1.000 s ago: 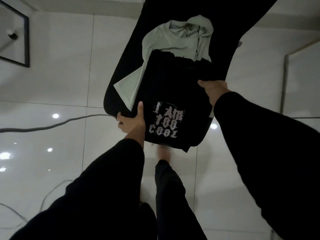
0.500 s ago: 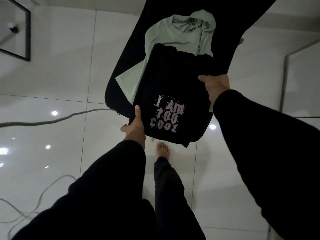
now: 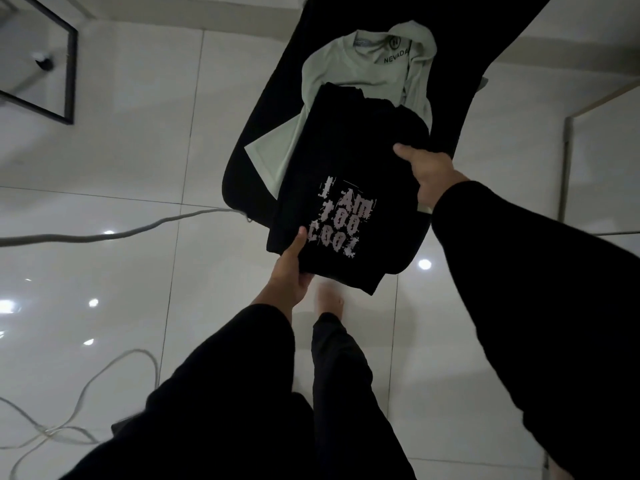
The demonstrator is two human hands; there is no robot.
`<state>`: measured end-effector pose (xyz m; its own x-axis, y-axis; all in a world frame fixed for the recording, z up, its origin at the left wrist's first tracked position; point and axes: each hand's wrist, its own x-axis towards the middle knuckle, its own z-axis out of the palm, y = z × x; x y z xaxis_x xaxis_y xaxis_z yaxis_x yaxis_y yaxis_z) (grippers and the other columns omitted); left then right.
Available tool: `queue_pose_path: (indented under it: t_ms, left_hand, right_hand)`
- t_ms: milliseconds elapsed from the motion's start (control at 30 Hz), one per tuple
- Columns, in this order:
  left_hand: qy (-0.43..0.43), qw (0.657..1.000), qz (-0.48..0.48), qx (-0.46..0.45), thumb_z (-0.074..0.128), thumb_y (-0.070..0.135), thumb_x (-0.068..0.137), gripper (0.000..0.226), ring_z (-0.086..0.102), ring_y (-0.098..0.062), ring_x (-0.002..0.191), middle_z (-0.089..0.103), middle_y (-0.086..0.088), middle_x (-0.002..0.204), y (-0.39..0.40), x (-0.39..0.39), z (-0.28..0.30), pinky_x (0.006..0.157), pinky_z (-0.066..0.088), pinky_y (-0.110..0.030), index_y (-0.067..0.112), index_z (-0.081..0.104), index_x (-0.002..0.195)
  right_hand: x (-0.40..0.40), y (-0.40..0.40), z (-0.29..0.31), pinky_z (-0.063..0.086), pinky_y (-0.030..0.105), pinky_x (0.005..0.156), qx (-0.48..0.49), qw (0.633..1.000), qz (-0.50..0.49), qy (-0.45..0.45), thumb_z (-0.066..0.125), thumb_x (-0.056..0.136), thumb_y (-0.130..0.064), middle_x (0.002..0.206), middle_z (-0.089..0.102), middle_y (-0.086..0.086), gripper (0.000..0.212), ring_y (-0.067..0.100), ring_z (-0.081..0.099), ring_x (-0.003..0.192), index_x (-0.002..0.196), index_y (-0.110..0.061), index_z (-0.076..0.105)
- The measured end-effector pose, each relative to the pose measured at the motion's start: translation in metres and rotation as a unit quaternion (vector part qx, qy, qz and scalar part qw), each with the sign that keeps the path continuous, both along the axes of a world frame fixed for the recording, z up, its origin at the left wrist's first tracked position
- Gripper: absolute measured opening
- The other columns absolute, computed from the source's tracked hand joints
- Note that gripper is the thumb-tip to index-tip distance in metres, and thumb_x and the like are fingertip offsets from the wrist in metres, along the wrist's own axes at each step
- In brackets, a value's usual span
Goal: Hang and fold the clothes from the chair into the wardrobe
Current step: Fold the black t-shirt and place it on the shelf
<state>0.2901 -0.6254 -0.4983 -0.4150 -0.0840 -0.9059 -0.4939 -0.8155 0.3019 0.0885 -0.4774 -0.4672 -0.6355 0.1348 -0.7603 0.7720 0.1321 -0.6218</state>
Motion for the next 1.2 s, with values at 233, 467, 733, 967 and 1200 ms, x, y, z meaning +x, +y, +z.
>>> queue_pose_path:
  t_ms: [233,467,733,967,1200]
  left_hand:
    - [0.082,0.996,0.030,0.028,0.060,0.038,0.088,0.050,0.062,-0.027,0.113,0.065,-0.010,0.122,-0.028,0.004,0.053,0.099,0.048,-0.041,0.010,0.055,0.129]
    - [0.197,0.980,0.004,0.036,0.052,0.022,0.090,0.046,0.054,-0.032,0.122,0.058,-0.015,0.131,-0.052,0.011,0.160,0.101,0.044,-0.046,0.007,0.052,0.133]
    - [0.290,0.939,-0.182,0.006,0.044,0.011,0.092,0.039,0.061,-0.030,0.110,0.061,-0.018,0.123,0.007,0.024,0.318,0.099,0.047,-0.041,0.002,0.053,0.129]
    - [0.367,0.855,-0.365,0.026,0.046,0.017,0.092,0.022,0.072,-0.023,0.069,0.074,-0.011,0.078,0.153,0.027,0.418,0.062,0.060,-0.035,0.005,0.062,0.103]
    - [0.404,0.765,-0.498,0.058,0.045,0.010,0.091,0.028,0.069,-0.024,0.069,0.072,-0.010,0.073,0.334,0.067,0.449,0.058,0.060,-0.035,0.006,0.055,0.117]
  right_hand:
    - [0.028,-0.004,0.047,0.054,0.045,0.088,-0.065,0.997,-0.036,0.027,0.073,0.073,-0.028,0.126,0.057,0.012,0.079,0.027,0.060,0.103,0.142,-0.008,0.040]
    - [0.084,0.021,0.152,0.059,0.040,0.078,-0.167,0.963,-0.174,0.119,0.064,0.083,-0.026,0.114,0.065,0.012,0.053,0.028,0.067,0.098,0.132,-0.010,0.051]
    - [0.201,0.122,0.304,0.053,0.033,0.065,-0.208,0.877,-0.365,0.235,0.058,0.090,-0.026,0.125,0.060,0.013,0.051,0.027,0.063,0.101,0.138,-0.013,0.044]
    - [0.312,0.247,0.393,0.052,0.032,0.061,-0.195,0.768,-0.517,0.324,0.058,0.089,-0.025,0.119,0.063,0.012,0.046,0.025,0.064,0.098,0.132,-0.011,0.050]
    - [0.430,0.387,0.426,0.054,0.041,0.080,-0.117,0.672,-0.640,0.354,0.065,0.083,-0.029,0.116,0.062,0.012,0.050,0.030,0.063,0.098,0.129,-0.013,0.051]
